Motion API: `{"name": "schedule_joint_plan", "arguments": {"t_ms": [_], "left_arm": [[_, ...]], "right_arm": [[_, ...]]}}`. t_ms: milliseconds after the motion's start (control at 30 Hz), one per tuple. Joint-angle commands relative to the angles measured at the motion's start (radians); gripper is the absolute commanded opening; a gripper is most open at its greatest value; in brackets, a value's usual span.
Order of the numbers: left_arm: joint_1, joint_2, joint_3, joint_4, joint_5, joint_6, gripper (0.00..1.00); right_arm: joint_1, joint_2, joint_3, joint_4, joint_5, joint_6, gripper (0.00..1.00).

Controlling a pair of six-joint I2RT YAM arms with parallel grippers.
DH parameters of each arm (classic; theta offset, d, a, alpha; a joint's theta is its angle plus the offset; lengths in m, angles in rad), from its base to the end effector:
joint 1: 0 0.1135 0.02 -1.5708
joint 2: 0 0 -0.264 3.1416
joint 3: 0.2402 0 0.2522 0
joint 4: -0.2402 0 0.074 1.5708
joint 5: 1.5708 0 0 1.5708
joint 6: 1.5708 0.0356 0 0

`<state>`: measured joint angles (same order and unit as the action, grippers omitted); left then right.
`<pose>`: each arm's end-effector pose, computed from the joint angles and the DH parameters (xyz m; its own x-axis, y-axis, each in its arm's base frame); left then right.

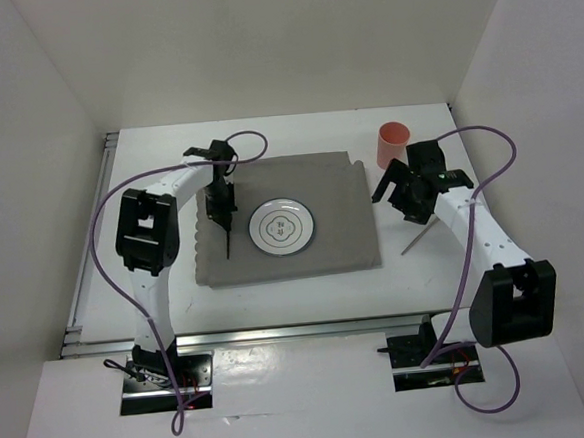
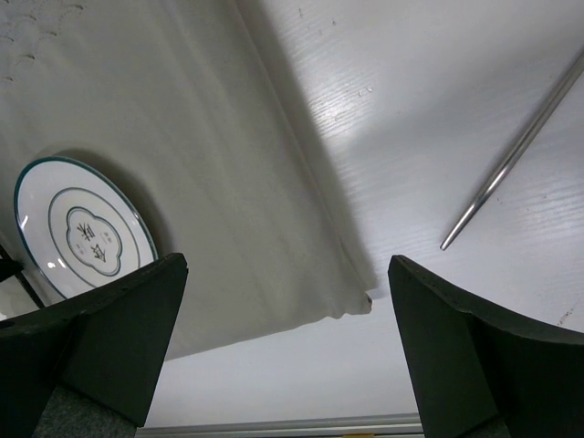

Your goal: Set the dinner table for one person

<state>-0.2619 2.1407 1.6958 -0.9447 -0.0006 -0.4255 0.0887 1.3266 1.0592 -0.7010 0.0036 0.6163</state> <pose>0.4145 -0.1111 0.1767 -0.9722 -0.1667 -0.1644 -0.1564 0.9849 -0.0739 0.2693 0.0238 0.2725 -0.7198 0.5163 -0.4641 0.4038 0.8551 0.3251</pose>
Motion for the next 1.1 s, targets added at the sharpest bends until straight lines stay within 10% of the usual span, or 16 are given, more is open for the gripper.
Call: {"name": "schedule_joint_plan", "arguments": {"t_ms": [0,300,433,1067], "left_arm": [[-0.023,-0.007,-0.031,-0.002,-0.018,-0.035,0.00],[-0.033,0.004,-0.005,-0.005,-0.045,-0.001,0.12],[-0.033,-0.031,-0.005,-0.005,-0.032,-0.001,0.94],[0.012,-0.145,0.156,-0.046,0.090,0.099,0.97]], "right_arm": [[-0.004,-0.007,0.012,-0.002,0.018,-0.004,0.99],[-0.041,0.055,-0.028,0.009,-0.045,-0.035,0.99],[-0.073,0.077,-0.028,-0.050,-0.022,-0.044,0.99],[-0.253,0.419,-0.035,0.034,0.085,-0.127,0.86]]}}
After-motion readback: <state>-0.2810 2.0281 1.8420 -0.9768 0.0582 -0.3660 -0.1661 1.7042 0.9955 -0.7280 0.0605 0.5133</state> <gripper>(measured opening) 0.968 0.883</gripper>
